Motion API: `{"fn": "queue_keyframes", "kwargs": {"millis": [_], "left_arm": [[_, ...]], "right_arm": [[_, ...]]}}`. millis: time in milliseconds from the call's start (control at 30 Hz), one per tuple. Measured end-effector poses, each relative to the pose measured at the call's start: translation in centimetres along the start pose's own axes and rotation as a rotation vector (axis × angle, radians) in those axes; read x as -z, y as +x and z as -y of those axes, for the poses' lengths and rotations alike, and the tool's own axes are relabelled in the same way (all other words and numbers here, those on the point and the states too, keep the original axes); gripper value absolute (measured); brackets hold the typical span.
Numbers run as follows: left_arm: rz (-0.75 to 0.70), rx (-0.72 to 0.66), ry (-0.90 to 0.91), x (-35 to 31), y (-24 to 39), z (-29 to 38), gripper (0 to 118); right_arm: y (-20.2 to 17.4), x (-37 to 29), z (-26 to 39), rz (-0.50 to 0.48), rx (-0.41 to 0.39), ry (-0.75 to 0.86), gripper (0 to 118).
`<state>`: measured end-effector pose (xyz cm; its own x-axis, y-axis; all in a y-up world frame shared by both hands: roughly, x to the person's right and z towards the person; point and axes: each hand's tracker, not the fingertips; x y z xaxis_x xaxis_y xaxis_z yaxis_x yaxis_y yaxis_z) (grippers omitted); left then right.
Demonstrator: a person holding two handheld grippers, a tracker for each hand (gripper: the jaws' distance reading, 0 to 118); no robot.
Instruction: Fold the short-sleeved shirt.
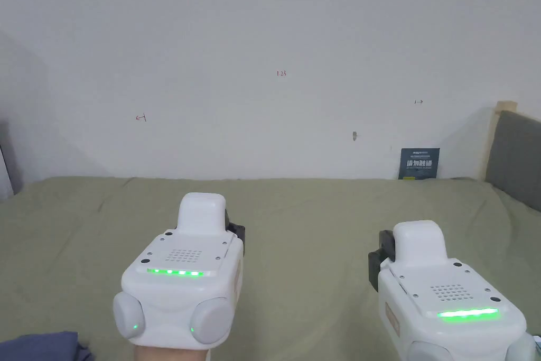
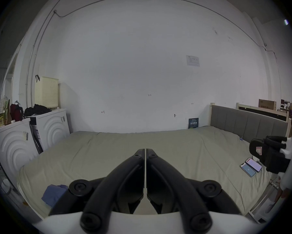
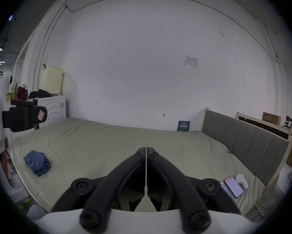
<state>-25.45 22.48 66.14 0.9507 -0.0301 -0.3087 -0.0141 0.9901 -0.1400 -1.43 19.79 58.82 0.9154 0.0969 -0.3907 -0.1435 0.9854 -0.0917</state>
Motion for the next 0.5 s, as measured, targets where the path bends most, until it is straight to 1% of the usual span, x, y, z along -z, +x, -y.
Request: {"fn": "queue_keyframes", "kwargs": {"millis": [100,233,400,433,467,500], "left_arm": [[-0.004,-0.031,0.008,-0.2,-0.3,0.2,1],[-0.018,-0.005,0.01,-0.3,-0.2,0.4,1],[-0.035,-0.024,-0.026,0.1,-1.1,0.8,6],[-0.041,-0.03,-0.03,0.1,-1.2,0.8,13],[-0.044,-0.034,-0.032,0.2,-1.3,0.7,41],[-0.039,-0.038,-0.034,0.2,-1.7,0.7,84]], "right_arm": [[0.2,0.0,-0.3,-0.008,0.005,0.0,2],[0.0,-0.1,-0.5,-0.01,0.017,0.008,2],[0.1,0.2,-0.5,-0.005,0.015,0.006,2],[0.1,0.3,-0.5,-0.003,0.015,0.009,5],[0.2,0.4,-0.6,0.005,0.021,0.014,29],[0.3,0.4,-0.6,0.009,0.027,0.018,69]]}}
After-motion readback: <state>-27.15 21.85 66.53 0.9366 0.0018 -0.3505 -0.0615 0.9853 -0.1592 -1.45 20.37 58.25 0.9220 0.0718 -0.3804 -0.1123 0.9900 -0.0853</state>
